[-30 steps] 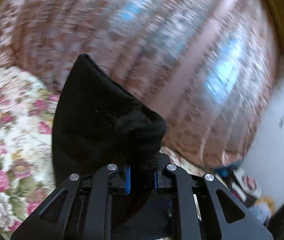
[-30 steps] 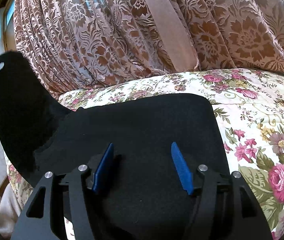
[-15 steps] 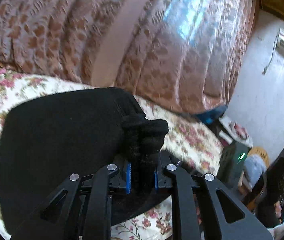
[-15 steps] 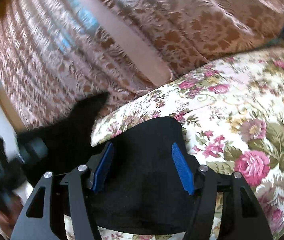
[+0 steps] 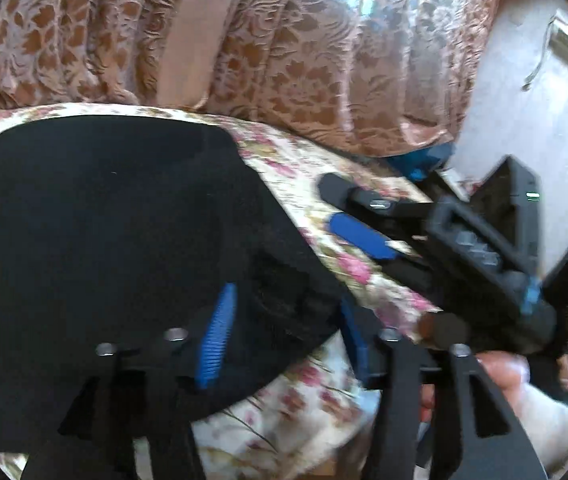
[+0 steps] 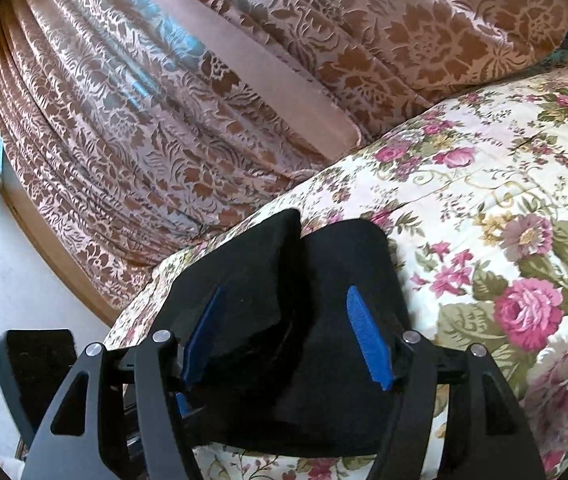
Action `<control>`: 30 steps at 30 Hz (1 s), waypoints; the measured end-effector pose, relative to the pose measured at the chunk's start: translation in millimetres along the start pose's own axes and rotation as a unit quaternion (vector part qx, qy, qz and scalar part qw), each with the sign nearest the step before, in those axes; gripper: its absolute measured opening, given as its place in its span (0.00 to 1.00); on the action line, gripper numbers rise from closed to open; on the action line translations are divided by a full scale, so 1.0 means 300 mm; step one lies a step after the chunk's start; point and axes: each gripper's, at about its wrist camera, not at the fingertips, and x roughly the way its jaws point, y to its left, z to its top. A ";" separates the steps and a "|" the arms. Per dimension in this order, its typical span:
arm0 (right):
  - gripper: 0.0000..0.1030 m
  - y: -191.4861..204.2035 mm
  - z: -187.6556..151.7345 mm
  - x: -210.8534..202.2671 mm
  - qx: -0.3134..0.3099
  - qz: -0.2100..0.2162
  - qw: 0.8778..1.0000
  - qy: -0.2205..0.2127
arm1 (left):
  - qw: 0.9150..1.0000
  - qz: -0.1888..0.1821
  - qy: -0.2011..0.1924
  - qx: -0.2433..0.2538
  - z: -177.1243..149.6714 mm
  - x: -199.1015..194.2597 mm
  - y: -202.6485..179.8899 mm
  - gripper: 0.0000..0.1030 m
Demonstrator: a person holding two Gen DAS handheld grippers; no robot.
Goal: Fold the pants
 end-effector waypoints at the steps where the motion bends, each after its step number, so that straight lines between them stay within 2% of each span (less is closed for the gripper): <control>1: 0.63 0.003 -0.003 0.006 0.000 0.002 1.000 0.005 | 1.000 -0.005 -0.002 0.004 -0.006 -0.014 -0.007 0.55; 5: 0.64 0.006 -0.015 0.036 0.005 0.010 0.999 0.030 | 1.000 0.003 -0.024 0.012 -0.034 -0.104 0.000 0.55; 9: 0.64 0.023 -0.009 0.086 0.004 0.013 0.998 0.069 | 0.995 0.035 -0.080 -0.039 -0.026 -0.222 0.100 0.55; 12: 0.64 0.028 0.006 0.134 0.008 0.015 0.995 0.103 | 0.985 0.091 -0.126 -0.075 -0.018 -0.314 0.194 0.55; 14: 0.64 0.012 0.012 0.178 0.029 0.001 0.990 0.135 | 0.977 0.132 -0.141 -0.095 -0.017 -0.355 0.261 0.55; 18: 0.64 0.005 0.020 0.227 0.039 -0.002 0.986 0.160 | 0.964 0.190 -0.131 -0.132 -0.035 -0.383 0.389 0.55; 19: 0.60 0.013 0.019 0.239 0.031 0.005 0.986 0.164 | 0.962 0.199 -0.117 -0.145 -0.046 -0.375 0.426 0.55; 20: 0.44 0.023 0.014 0.252 0.024 0.010 0.985 0.171 | 0.962 0.202 -0.107 -0.152 -0.050 -0.362 0.443 0.55; 21: 0.34 0.033 0.006 0.268 0.018 0.008 0.984 0.179 | 0.961 0.199 -0.098 -0.166 -0.064 -0.351 0.468 0.58; 22: 0.31 0.045 -0.002 0.280 0.009 -0.002 0.983 0.182 | 0.960 0.193 -0.098 -0.177 -0.074 -0.346 0.479 0.60; 24: 0.16 0.063 -0.005 0.280 0.000 0.005 0.984 0.176 | 0.960 0.186 -0.098 -0.184 -0.085 -0.335 0.485 0.61; 27: 0.13 0.081 0.027 0.242 0.014 0.032 0.987 0.154 | 0.965 0.181 -0.097 -0.166 -0.076 -0.330 0.450 0.61; 30: 0.13 0.096 0.085 0.184 0.009 0.048 0.991 0.124 | 0.969 0.191 -0.100 -0.122 -0.042 -0.313 0.394 0.61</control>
